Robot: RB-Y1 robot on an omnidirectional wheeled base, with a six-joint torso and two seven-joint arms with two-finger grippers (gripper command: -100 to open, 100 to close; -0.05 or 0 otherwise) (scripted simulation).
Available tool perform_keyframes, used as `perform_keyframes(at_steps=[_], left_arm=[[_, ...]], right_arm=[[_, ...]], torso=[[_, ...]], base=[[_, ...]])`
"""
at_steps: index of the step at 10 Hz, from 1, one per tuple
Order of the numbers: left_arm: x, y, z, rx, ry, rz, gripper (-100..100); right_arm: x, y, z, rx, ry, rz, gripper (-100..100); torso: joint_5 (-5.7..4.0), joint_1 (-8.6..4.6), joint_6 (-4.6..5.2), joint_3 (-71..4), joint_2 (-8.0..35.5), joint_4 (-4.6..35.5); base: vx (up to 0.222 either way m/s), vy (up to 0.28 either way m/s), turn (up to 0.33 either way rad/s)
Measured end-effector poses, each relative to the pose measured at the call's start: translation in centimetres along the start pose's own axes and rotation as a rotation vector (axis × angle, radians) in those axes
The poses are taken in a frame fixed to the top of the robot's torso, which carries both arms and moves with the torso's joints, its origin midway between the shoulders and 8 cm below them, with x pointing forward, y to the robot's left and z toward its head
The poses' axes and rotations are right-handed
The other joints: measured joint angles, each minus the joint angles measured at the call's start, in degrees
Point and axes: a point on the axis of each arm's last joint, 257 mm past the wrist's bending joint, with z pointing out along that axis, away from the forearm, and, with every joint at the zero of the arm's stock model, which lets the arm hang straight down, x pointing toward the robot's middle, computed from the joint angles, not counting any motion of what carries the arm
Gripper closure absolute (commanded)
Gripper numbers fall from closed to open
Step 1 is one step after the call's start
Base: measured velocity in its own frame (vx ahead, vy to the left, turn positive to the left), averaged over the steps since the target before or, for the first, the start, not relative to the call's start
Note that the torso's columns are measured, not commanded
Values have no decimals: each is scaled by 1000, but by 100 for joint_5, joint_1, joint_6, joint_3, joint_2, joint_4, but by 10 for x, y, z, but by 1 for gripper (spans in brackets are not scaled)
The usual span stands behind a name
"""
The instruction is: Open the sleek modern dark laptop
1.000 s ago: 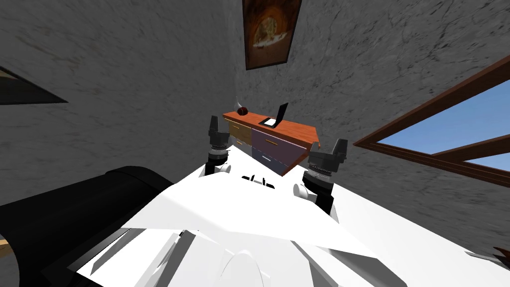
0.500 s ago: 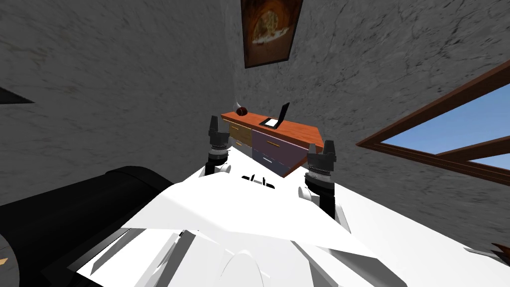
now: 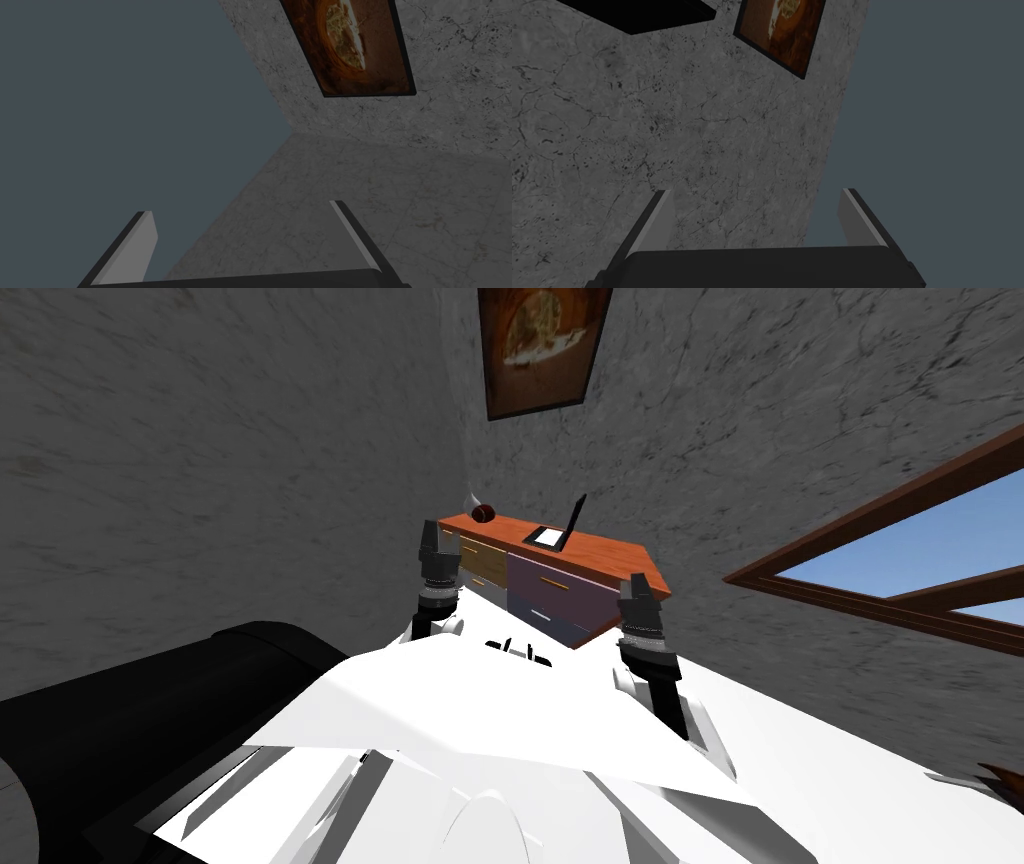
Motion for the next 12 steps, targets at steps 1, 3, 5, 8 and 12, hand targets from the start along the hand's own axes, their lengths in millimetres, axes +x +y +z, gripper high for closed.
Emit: perform_keyframes(at_steps=[1,3,5,8,12], left_arm=[[0,0,0,0,0,0,0],[0,0,0,0,0,0,0],[0,0,0,0,0,0,0],[0,0,0,0,0,0,0],[0,0,0,0,0,0,0]], right_arm=[[1,-7,0,17,28,-52,-100],[-1,-25,-3,48,84,-161,-100],[-4,-40,-7,79,141,-278,-100],[-10,-66,-14,121,229,-464,-100],[-37,-103,-21,176,345,-730,-100]], torso=[[2,11,-1,-3,-5,-1],[-1,-3,-1,-11,-17,-5],[-2,-4,1,1,3,0],[-2,-4,1,2,4,1],[-3,-15,1,2,4,1]], base=[[151,202,-113],[171,192,-115],[126,190,-100],[125,181,-121],[140,212,-112]])
